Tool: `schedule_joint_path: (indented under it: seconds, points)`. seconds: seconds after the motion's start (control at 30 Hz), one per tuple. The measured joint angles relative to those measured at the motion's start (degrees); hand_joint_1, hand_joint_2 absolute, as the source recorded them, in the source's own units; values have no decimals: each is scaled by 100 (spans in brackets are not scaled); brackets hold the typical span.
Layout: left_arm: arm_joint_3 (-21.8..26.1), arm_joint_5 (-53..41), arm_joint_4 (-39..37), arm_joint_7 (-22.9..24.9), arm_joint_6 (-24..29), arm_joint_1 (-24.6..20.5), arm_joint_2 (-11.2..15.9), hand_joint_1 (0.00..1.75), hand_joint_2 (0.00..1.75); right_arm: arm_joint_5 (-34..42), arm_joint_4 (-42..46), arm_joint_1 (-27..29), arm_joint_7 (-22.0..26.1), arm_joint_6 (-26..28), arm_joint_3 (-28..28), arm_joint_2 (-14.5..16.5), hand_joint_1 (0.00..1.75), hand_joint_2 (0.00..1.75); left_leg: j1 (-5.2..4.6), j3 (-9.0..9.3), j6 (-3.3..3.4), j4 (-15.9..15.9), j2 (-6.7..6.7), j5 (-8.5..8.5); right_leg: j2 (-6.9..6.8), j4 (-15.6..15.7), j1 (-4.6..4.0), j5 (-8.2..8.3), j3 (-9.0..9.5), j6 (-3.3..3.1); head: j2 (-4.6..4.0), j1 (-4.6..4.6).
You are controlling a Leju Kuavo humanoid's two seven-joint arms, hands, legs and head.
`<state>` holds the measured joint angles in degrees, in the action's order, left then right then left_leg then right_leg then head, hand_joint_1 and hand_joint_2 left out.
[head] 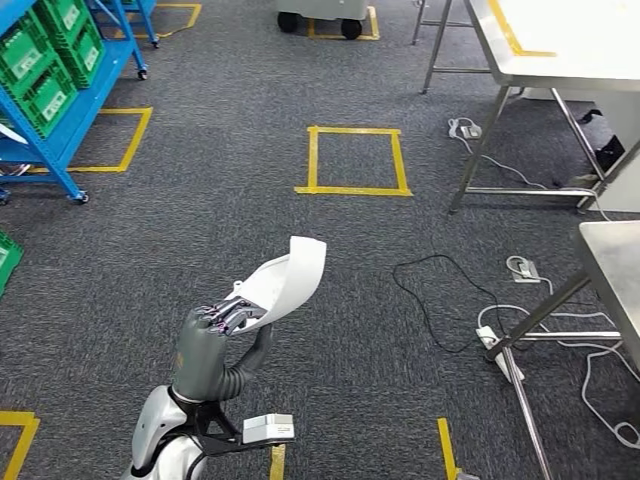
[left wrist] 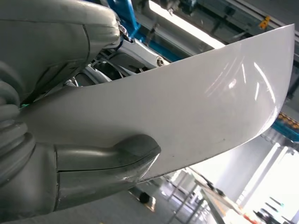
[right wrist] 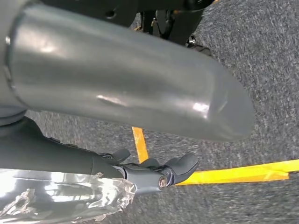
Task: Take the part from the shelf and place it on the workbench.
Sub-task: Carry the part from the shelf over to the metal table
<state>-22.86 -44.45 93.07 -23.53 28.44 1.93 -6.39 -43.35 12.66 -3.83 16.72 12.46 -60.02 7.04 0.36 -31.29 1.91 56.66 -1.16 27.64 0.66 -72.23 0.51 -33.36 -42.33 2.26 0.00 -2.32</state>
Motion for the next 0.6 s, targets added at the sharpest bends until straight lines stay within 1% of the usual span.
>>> schedule_joint_path:
  seconds: [0.03,0.07,0.1,0.13,0.17,0.2,0.23,0.27,0.3,0.33,0.37,0.4,0.43,0.47,0.5,0.53,0.57,0.6]
  points:
    - [-8,-4,0,17,-1,6,-1,175,175,-1,-1,2,-3,-11,0,-8,0,0,-5,1,-1,1,-84,7,-28,-152,11,-22,-61,17,0,1]
    - [-19,10,0,40,-11,9,-1,175,175,-2,-1,9,-6,-22,0,-17,0,0,-7,6,-6,3,-160,15,-52,-82,21,61,-6,28,0,-2]
    - [-34,56,0,67,-42,11,-2,175,175,-4,-2,16,-9,-35,-1,-31,0,0,-7,17,-17,3,-230,27,-100,215,27,228,171,32,0,-2]
    - [-49,133,0,92,-92,10,-3,175,175,-5,-2,17,-8,-55,-1,-47,0,0,-10,36,-35,5,-292,42,-216,645,26,407,420,29,0,-3]
    - [-60,222,0,116,-150,8,-4,175,175,-6,-2,8,-7,-81,-1,-63,0,0,-25,52,-61,10,-347,61,-341,1036,8,529,658,13,0,-5]
    - [-69,303,-1,133,-205,1,-6,175,175,-5,-2,-6,-2,-109,-1,-79,0,0,-41,67,-88,16,-400,77,-431,1318,-11,600,826,-17,0,2]
    - [-76,360,-1,146,-243,-8,-9,175,175,-5,-2,-17,2,-135,-1,-93,0,0,-56,77,-112,22,-449,89,-481,1453,-31,614,905,-50,0,5]
    - [-82,394,-2,154,-265,-20,-16,175,175,-4,-2,-21,7,-155,-2,-108,0,0,-67,85,-135,24,-500,95,-444,1469,-51,605,912,-85,0,10]
    - [-86,424,-2,157,-283,-36,-28,175,175,-3,-2,-16,13,-166,-5,-126,0,0,-64,99,-158,21,-555,102,-374,1473,-48,615,900,-120,0,14]
    - [-90,449,-3,159,-297,-57,-40,175,175,-2,-2,-5,18,-176,-12,-145,0,0,-53,110,-190,36,-523,131,-312,1485,-40,626,903,-153,0,15]
    - [-92,470,-3,160,-308,-77,-51,175,175,-1,-2,2,25,-183,-20,-164,0,0,-37,91,-220,112,-416,202,-248,1499,-28,638,911,-188,1,21]
    - [-92,489,-4,160,-317,-93,-56,175,175,-1,-2,-2,33,-187,-26,-178,0,0,-21,15,-247,305,-264,332,-180,1514,-13,652,922,-224,1,30]
    - [-92,508,-9,160,-321,-103,-55,175,175,-2,-2,-10,41,-191,-32,-188,0,0,-7,-129,-264,626,-89,509,-108,1521,-4,660,927,-249,1,47]
    - [-92,527,-17,159,-323,-106,-52,175,175,-9,-2,-20,50,-197,-33,-196,0,0,0,-324,-271,1027,15,694,-33,1520,-6,660,926,-266,1,59]
    - [-91,549,-28,158,-328,-105,-47,175,175,-18,-2,-26,58,-201,-34,-199,0,0,1,-522,-274,1409,56,832,48,1519,-11,660,927,-274,0,68]
    - [-89,570,-40,156,-335,-104,-43,175,175,-27,-2,-24,66,-206,-35,-203,0,0,1,-664,-272,1651,68,871,129,1517,-17,659,930,-278,0,73]
    - [-88,586,-49,154,-345,-104,-42,175,175,-37,-2,-17,75,-210,-35,-207,0,0,1,-712,-262,1692,76,793,208,1514,-23,658,935,-279,0,72]
    - [-87,606,-54,148,-357,-104,-41,175,175,-46,-2,-9,86,-215,-36,-209,0,0,1,-654,-245,1509,94,608,290,1510,-26,658,942,-279,0,72]
